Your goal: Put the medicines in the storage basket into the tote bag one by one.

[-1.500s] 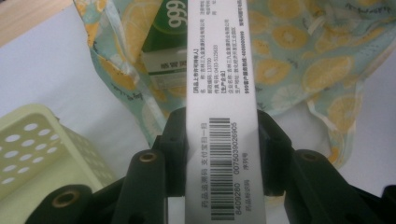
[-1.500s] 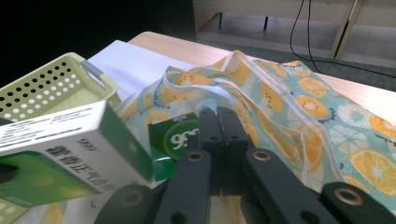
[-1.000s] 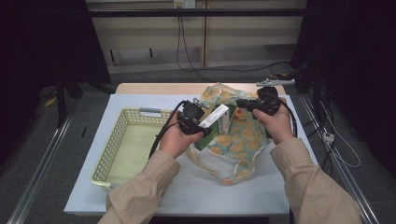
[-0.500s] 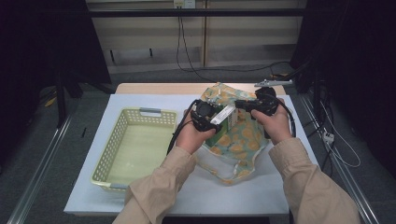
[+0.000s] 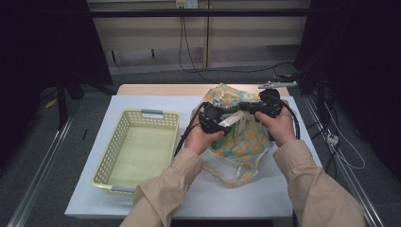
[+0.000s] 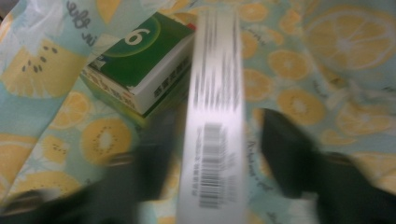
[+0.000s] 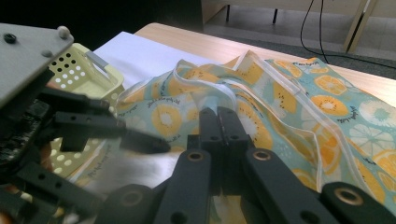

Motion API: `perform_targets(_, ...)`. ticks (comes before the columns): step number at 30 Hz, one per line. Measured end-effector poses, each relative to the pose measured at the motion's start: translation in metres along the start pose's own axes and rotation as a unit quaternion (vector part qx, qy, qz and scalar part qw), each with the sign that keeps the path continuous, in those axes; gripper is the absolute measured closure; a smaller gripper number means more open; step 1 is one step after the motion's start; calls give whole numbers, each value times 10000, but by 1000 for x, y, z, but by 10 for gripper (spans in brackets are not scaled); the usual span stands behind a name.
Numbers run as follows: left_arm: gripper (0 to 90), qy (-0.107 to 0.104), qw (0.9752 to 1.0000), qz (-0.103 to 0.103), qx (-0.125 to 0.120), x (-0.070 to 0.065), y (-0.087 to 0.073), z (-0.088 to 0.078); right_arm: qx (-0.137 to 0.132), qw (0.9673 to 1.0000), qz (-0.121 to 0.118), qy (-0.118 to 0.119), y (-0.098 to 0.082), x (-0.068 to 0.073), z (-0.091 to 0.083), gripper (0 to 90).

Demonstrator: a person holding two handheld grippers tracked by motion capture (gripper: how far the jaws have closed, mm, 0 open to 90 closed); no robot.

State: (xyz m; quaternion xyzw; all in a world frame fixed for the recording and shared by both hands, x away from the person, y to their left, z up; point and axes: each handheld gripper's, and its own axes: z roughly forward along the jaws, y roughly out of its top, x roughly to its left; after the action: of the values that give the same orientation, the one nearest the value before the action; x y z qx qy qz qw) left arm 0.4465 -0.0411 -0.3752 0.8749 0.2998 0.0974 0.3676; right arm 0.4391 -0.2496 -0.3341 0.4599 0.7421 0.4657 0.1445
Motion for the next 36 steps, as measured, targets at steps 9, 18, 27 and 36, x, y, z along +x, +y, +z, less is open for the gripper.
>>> perform_targets(9, 354, 5, 9993, 68, 358, 0, -11, -24, 7, 10000, 12, -25, -1, 0, 0, 900)
perform_targets(18, 624, -57, 9976, 167, 666, -4, -16, -25, -12, 10000, 35, -4, 0, 1, 0, 900)
perform_targets(27, 630, -193, 9996, -177, -45, -2, -1, 8, -28, 10000, 61, 18, 0, -2, -2, 900)
perform_targets(36, 282, 77, 9978, -575, -330, 3, -1, 11, 1, 10000, 29, 18, 0, -2, -3, 900)
